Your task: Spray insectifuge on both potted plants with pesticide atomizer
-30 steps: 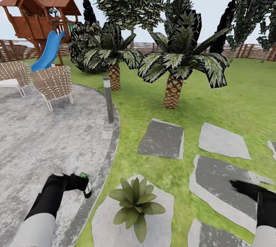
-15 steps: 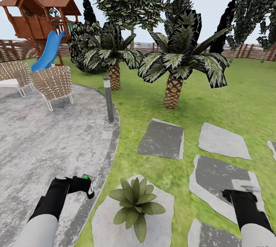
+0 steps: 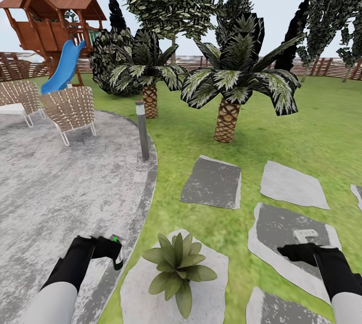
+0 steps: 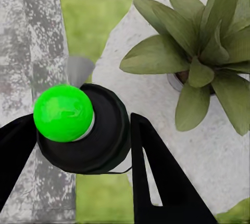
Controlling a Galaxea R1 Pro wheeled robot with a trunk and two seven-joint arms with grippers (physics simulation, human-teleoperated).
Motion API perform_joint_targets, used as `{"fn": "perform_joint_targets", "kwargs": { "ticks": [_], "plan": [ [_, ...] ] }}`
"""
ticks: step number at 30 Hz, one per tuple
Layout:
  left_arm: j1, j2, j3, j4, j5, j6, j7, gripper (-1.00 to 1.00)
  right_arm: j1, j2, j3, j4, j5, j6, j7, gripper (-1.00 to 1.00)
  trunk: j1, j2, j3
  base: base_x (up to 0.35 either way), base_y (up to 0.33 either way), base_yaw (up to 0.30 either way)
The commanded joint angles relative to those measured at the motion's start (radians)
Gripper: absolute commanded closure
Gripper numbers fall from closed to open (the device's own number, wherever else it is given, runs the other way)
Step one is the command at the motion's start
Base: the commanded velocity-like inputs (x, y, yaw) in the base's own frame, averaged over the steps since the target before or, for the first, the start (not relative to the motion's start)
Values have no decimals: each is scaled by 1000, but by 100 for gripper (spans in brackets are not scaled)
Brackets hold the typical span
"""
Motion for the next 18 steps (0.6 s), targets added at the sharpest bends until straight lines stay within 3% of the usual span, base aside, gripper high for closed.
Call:
{"fn": "perform_joint_targets", "kwargs": {
  "ticks": [1, 7, 12, 14, 16, 18],
  "plan": [
    [-1, -1, 3, -2, -22, 5, -8, 100, -1, 0, -4, 10, 9, 2, 15, -100, 0, -1, -1, 0, 0, 0],
    [-1, -1, 0, -1, -56, 8, -11, 100, -1, -4, -5, 186, 4, 0, 28, -100, 0, -1, -1, 0, 0, 0],
    [-1, -1, -1, -1, -57, 27, -17, 100, -1, -6, -7, 236, 1, -17, 29, -100, 0, -1, -1, 0, 0, 0],
    [-1, -2, -3, -1, -57, 84, -18, 100, -1, -6, -7, 239, 0, -31, 28, -100, 0, -1, -1, 0, 0, 0],
    [-1, -2, -7, -3, -58, 193, -20, 100, -1, -6, -8, 242, -1, -37, 28, -100, 0, -1, -1, 0, 0, 0],
    [-1, -3, -26, -4, -58, 258, -24, 100, -1, -6, -11, 252, -1, -39, 28, -100, 0, -1, -1, 0, 0, 0]
  ]
}}
